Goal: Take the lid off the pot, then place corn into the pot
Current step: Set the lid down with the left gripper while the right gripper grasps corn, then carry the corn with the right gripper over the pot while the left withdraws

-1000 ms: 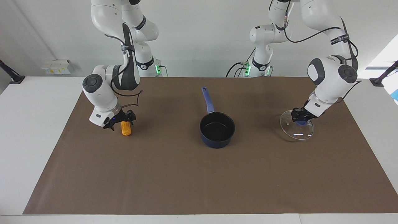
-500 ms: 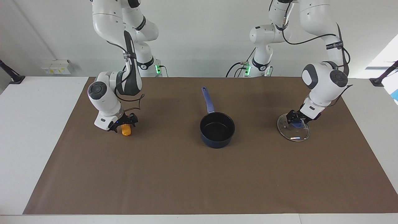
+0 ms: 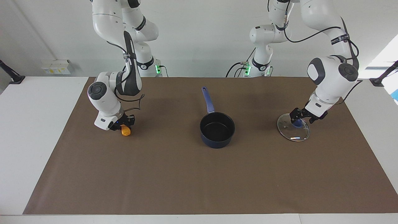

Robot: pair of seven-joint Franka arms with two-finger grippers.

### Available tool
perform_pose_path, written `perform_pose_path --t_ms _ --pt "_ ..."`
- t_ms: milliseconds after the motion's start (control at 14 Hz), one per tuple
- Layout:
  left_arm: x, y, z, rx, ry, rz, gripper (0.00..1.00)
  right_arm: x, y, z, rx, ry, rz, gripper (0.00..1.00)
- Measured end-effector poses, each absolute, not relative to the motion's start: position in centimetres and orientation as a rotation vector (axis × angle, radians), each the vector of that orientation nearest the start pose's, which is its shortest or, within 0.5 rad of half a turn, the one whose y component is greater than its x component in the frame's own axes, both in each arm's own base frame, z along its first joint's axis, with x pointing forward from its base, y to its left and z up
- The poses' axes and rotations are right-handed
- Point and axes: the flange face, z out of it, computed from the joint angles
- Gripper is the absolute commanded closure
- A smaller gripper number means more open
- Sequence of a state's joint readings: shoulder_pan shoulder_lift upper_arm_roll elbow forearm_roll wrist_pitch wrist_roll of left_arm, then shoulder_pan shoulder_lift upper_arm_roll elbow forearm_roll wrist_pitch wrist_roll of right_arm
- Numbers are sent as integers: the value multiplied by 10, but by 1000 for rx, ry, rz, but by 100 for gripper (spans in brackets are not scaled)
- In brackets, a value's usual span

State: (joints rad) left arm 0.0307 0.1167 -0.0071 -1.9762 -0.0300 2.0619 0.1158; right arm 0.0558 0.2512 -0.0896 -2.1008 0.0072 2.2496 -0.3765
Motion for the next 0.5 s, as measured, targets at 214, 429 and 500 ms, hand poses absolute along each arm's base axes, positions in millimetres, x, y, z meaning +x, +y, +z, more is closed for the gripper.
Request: perform_pose_path --t_ms 214,429,500 --pt "585 6 455 -3171 134 94 0 578 -15 312 -3101 -483 121 100" --pt "585 -12 503 -3170 130 131 0 602 14 366 -3093 -393 68 100" --pt "583 -17 516 -3170 136 140 0 607 28 383 -3092 -370 68 100"
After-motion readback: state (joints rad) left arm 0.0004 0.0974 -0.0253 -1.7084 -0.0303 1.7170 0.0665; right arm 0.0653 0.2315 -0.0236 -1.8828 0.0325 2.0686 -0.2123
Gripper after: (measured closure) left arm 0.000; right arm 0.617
